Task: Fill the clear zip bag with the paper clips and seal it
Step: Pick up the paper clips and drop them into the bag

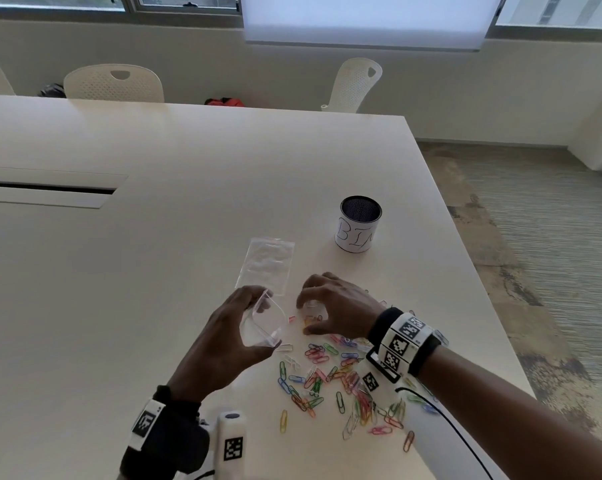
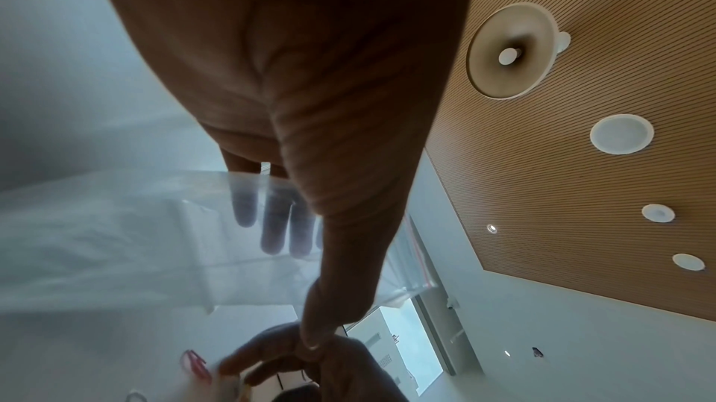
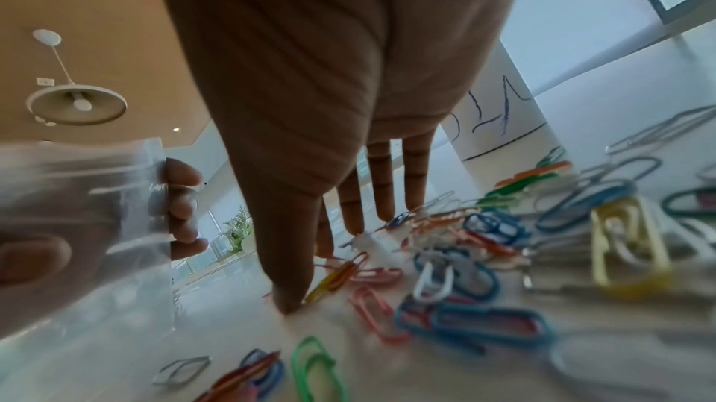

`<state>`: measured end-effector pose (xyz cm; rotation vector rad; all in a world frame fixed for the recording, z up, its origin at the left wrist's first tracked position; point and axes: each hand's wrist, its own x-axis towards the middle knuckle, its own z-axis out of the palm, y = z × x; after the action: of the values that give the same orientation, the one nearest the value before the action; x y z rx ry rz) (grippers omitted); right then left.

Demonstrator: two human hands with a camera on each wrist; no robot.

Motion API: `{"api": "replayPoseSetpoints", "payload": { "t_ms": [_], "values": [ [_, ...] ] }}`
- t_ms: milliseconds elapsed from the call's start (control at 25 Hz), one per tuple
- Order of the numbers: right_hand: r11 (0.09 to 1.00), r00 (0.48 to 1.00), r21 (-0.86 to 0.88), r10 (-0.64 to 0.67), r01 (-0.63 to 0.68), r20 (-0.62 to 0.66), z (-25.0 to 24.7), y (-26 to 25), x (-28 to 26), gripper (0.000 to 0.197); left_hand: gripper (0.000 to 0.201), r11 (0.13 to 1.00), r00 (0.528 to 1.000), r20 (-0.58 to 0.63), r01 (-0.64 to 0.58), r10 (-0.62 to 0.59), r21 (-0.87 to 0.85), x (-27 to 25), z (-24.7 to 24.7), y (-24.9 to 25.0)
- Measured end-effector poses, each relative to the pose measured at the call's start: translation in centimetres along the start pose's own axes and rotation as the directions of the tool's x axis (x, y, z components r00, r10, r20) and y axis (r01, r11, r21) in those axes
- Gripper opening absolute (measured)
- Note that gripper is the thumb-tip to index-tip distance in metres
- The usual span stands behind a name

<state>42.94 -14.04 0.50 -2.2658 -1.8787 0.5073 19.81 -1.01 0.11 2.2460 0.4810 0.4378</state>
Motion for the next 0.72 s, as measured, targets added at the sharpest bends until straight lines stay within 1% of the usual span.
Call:
{"api": "replayPoseSetpoints", "payload": {
  "t_ms": [80,120,200,280,320,400,440,480,560,640,720],
  "values": [
    [0.999,0.999,0.038,-0.035,0.035,-0.014,0.1,0.4,0.0,0.023,0.066,1.000,1.000,0.002,0.006,-0.006,-0.007,0.0,0.2,0.0],
    [0.997,0.999,0.057,-0.041,0.042,-0.017,0.0,0.7,-0.1,0.015,0.066,1.000,1.000,0.004,0.008,-0.008,-0.009,0.1,0.2,-0.1],
    [0.996,0.999,0.076,-0.040,0.042,-0.024,-0.1,1.3,-0.5,0.008,0.066,1.000,1.000,0.007,0.009,-0.009,-0.008,0.2,0.4,-0.1],
    [0.997,0.999,0.065,-0.039,0.040,-0.023,-0.5,1.7,-1.0,0.010,0.065,1.000,1.000,0.009,0.009,-0.008,-0.009,0.4,0.5,-0.1],
    [0.999,0.999,0.033,-0.038,0.038,0.004,-0.7,1.7,-1.3,0.016,0.065,1.000,1.000,0.009,0.008,-0.008,-0.011,0.5,0.6,-0.1],
    [0.996,0.996,-0.079,-0.037,0.044,0.081,-0.9,2.0,-1.9,0.036,0.065,1.000,1.000,0.008,0.008,-0.008,-0.013,0.6,0.6,-0.1],
    [0.993,0.995,-0.112,-0.032,0.043,0.099,-0.9,2.2,-2.1,0.042,0.065,1.000,1.000,0.008,0.007,-0.007,-0.013,0.6,0.7,-0.1],
    [0.993,0.995,-0.110,-0.030,0.040,0.093,-0.8,2.3,-2.3,0.042,0.065,1.000,1.000,0.008,0.006,-0.006,-0.014,0.7,0.7,-0.1],
    [0.997,0.998,-0.068,-0.042,0.045,0.042,-0.5,2.4,-2.6,0.028,0.065,1.000,1.000,0.006,0.008,-0.008,-0.017,0.8,0.7,-0.1],
    [0.996,0.998,-0.066,-0.055,0.055,0.000,-0.2,2.1,-2.7,0.015,0.065,1.000,1.000,-0.001,0.011,-0.011,-0.021,0.9,0.7,-0.1],
    [0.994,0.998,-0.096,-0.055,0.053,-0.024,0.2,1.7,-2.5,0.012,0.066,1.000,1.000,-0.004,0.013,-0.013,-0.020,1.0,0.7,0.0]
  ]
}}
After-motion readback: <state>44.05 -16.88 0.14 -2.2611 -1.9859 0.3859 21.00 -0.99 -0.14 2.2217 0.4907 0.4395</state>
